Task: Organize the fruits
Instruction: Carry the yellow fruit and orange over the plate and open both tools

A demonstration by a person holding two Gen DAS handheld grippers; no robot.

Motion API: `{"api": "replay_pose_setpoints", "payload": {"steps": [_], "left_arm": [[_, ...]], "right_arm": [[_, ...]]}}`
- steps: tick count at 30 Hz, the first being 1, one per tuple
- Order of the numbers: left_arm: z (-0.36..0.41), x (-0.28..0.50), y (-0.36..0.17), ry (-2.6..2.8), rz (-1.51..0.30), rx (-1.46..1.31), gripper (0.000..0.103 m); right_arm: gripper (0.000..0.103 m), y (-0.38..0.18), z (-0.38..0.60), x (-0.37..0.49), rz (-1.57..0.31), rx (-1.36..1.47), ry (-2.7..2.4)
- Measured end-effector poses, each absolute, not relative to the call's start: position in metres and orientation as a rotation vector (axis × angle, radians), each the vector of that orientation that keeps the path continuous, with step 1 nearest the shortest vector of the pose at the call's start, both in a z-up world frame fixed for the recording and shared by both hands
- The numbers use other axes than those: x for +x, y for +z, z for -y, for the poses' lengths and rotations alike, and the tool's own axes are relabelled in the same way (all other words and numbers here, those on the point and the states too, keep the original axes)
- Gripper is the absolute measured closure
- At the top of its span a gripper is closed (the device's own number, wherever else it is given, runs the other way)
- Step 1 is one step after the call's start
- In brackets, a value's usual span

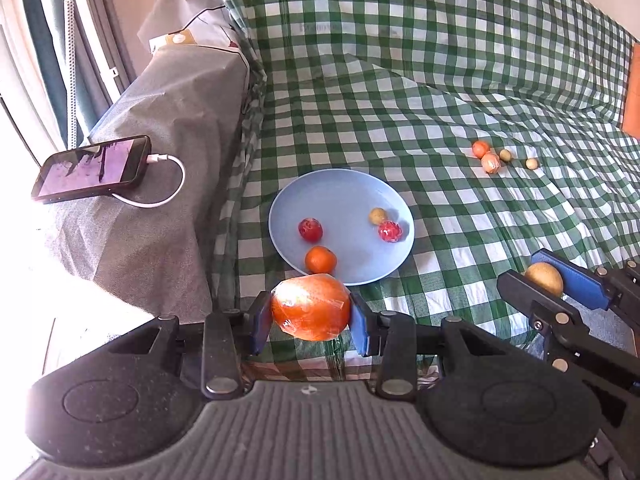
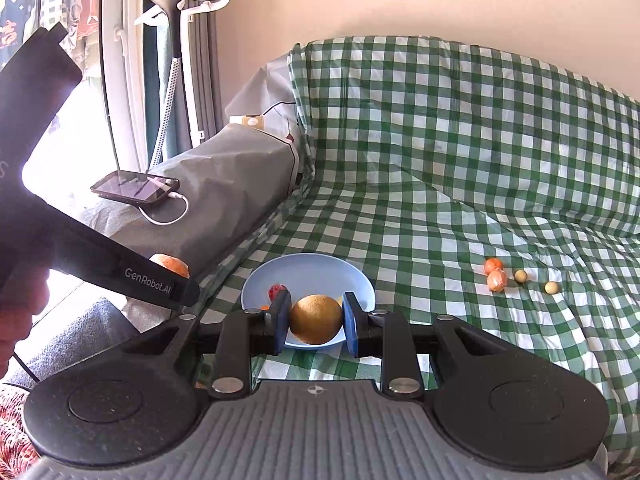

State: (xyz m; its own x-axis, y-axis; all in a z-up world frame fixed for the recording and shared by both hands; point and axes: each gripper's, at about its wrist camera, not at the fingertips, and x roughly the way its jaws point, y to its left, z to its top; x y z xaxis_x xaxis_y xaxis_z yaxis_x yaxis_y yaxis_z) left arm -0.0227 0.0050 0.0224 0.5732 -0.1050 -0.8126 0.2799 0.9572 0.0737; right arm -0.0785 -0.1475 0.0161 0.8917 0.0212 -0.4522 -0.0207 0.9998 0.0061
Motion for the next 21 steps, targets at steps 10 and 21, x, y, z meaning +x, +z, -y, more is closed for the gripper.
{"api": "replay_pose_setpoints", "payload": {"steps": [10,21], "left_arm": [[-0.005,-0.006,0.008,-0.237,-0.989,0.205,0.058],[-0.002,0.036,-0.014,-0.234,-1.051,0.211,0.058]], "right_arm": [[0.074,0.010,0.150,-0.066,-0.509,-0.009,0.033],[0.074,-0.003,0.159,-0.030,-0.569,0.002,0.025]]}}
